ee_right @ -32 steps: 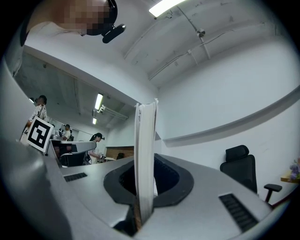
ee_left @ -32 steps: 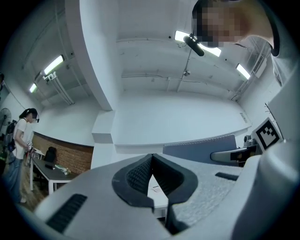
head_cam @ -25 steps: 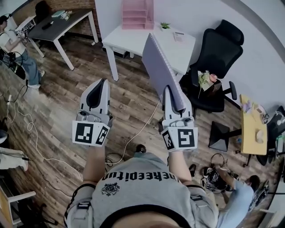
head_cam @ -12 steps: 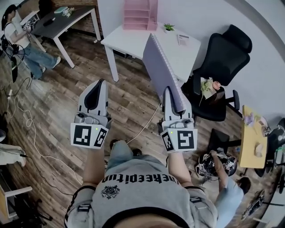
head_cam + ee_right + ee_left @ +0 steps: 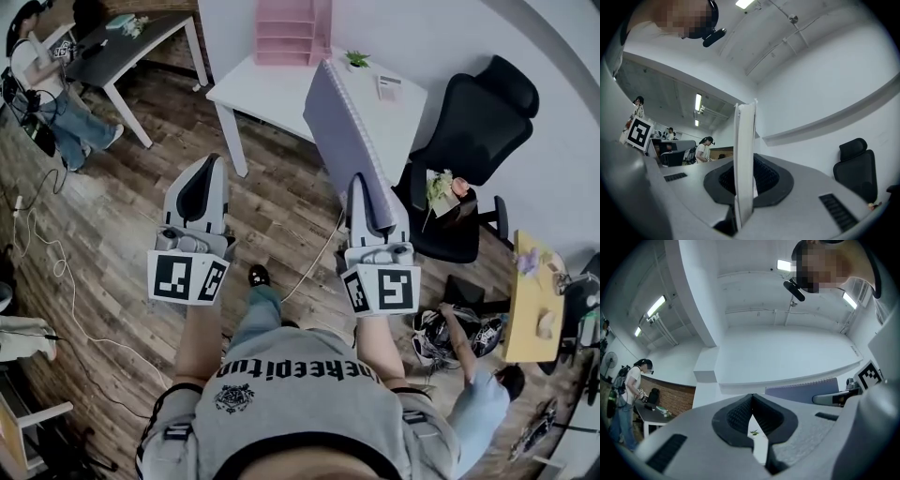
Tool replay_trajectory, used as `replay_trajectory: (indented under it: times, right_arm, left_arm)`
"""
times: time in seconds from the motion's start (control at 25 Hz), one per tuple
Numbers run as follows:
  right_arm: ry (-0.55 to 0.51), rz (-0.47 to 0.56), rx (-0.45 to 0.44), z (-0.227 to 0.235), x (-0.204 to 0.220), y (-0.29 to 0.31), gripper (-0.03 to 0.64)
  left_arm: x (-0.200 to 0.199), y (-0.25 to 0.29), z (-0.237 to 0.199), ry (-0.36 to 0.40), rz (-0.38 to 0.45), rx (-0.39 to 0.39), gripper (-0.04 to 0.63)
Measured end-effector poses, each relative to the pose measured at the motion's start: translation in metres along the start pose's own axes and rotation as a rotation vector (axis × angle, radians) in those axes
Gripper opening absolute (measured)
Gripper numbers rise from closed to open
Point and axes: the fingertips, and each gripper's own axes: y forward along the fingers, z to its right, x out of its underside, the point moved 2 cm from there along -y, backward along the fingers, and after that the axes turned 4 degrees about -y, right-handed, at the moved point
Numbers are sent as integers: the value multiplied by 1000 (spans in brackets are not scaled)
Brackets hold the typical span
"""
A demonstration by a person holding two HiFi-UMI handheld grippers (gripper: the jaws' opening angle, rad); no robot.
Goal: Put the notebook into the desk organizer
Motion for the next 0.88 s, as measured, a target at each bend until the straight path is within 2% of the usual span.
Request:
replay_trajectory:
  times: [0.44,0.88]
  right_arm:
    - [-8,16,63,7,17,120,31]
    - [-4,40,127,-10,38,209,31]
  left_arm:
    - [13,100,-87,-2,30,51,4]
    - [33,154,-171,4,28,95,3]
